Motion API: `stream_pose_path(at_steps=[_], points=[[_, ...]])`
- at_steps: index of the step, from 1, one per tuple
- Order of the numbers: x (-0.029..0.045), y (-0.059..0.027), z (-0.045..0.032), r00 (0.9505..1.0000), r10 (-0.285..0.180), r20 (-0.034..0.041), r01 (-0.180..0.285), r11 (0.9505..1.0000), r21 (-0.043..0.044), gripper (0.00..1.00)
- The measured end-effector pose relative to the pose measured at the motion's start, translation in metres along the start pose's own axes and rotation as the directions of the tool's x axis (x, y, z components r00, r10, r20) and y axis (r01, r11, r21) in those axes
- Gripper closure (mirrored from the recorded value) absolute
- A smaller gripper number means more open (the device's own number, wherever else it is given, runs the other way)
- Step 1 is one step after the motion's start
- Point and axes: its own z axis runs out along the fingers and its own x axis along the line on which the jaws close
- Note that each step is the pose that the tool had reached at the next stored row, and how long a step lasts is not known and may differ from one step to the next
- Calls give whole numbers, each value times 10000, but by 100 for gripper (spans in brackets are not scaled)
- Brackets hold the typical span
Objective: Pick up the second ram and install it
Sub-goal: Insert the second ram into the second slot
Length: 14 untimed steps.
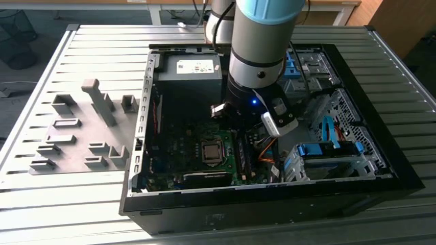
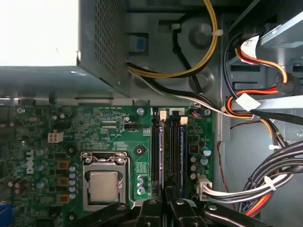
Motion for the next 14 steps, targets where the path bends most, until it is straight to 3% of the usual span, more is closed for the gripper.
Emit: stream_pose_path(at_steps=[14], points=[[-8, 1, 59, 9999, -105, -7, 105, 9999, -14, 86]])
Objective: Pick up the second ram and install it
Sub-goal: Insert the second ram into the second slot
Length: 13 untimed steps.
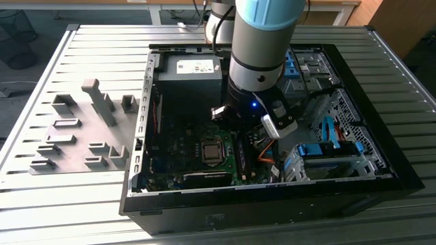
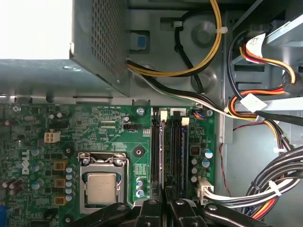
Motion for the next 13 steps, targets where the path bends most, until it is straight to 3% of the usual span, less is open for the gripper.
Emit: stream_pose_path(at_steps=[13], points=[[-3, 0, 92, 10000, 1, -3, -1, 10000, 1, 86]])
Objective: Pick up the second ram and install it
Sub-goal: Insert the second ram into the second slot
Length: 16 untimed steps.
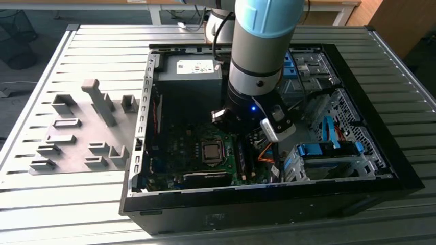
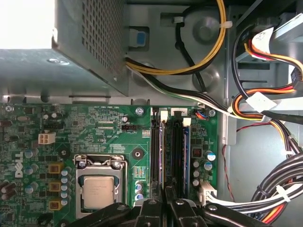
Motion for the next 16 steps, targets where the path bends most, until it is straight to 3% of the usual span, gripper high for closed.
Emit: stream_pose_path(at_steps=[16], points=[[-4, -29, 17, 10000, 0, -3, 0, 10000, -3, 86]])
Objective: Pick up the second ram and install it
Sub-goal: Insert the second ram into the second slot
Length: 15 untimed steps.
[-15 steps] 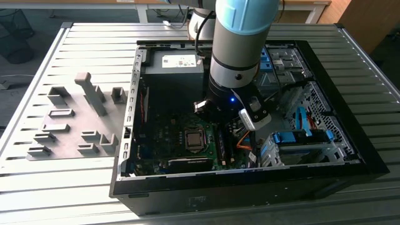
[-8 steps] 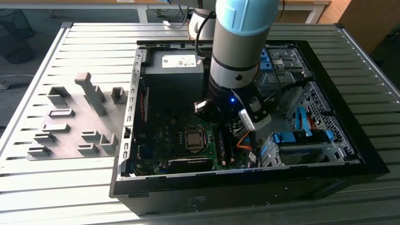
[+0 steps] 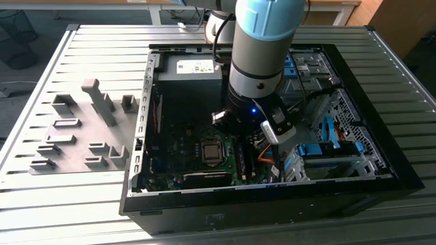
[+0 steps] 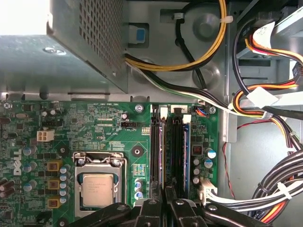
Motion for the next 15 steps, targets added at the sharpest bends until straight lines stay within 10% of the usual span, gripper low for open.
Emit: stream_pose_path(at_steps=[15], points=[[-19, 0, 12, 10000, 12, 0, -12, 10000, -1, 86]])
